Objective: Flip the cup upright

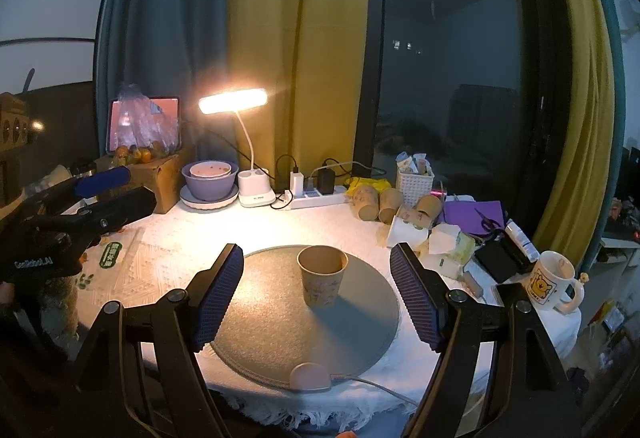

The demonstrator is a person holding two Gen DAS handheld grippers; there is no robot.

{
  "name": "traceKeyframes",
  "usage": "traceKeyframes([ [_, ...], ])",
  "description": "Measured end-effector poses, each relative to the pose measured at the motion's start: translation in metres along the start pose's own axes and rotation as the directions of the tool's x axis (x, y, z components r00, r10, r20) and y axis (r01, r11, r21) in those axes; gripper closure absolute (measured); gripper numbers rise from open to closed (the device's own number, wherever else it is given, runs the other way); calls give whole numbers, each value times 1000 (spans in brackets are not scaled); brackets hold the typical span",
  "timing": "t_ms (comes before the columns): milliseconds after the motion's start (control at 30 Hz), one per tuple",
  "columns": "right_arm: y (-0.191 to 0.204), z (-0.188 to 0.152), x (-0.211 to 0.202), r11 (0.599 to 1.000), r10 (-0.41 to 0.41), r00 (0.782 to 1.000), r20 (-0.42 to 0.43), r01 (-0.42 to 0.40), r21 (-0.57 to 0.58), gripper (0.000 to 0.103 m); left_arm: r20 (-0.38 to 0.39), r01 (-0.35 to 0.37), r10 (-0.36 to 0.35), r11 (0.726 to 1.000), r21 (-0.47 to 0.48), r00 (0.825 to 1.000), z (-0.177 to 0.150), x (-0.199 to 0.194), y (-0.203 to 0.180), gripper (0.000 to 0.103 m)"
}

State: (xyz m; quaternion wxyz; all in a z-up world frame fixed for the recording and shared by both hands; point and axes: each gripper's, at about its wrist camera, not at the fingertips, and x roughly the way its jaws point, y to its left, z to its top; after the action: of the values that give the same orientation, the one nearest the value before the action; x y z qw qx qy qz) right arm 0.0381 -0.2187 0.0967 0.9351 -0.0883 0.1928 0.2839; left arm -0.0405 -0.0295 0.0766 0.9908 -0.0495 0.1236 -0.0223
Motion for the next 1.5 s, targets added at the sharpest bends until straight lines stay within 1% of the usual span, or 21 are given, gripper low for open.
traceKeyframes([
  [133, 1, 0, 0, 1000, 1, 1000, -1, -1, 0, 24, 9, 1, -1, 1000, 6, 1000, 0, -2, 0, 12],
  [1500, 2, 0, 0, 1000, 2, 1000, -5, -2, 2, 24, 5, 6, -6, 1000, 10, 1000, -1, -3, -5, 12],
])
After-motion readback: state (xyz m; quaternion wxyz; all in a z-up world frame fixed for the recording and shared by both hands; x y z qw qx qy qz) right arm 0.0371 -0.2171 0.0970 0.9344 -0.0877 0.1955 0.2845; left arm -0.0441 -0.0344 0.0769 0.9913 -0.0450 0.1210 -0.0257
